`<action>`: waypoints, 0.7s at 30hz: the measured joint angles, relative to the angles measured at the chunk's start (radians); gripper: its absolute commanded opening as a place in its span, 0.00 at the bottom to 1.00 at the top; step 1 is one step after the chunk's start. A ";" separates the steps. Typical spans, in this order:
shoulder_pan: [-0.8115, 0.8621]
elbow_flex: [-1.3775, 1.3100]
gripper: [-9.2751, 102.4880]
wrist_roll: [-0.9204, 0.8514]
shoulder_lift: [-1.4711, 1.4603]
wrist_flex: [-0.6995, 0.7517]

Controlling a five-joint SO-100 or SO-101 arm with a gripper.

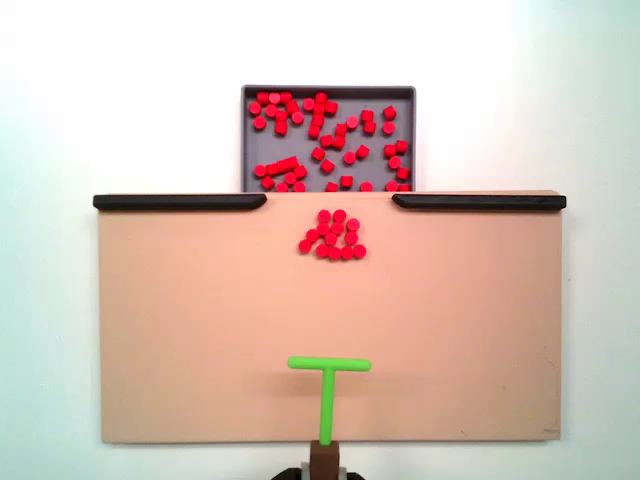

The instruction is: Push granules from bottom to the grey container

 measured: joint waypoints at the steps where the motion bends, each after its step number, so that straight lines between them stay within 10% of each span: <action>1: 0.000 0.000 0.08 0.000 0.000 0.000; 21: 0.000 0.000 0.08 -0.072 0.000 0.000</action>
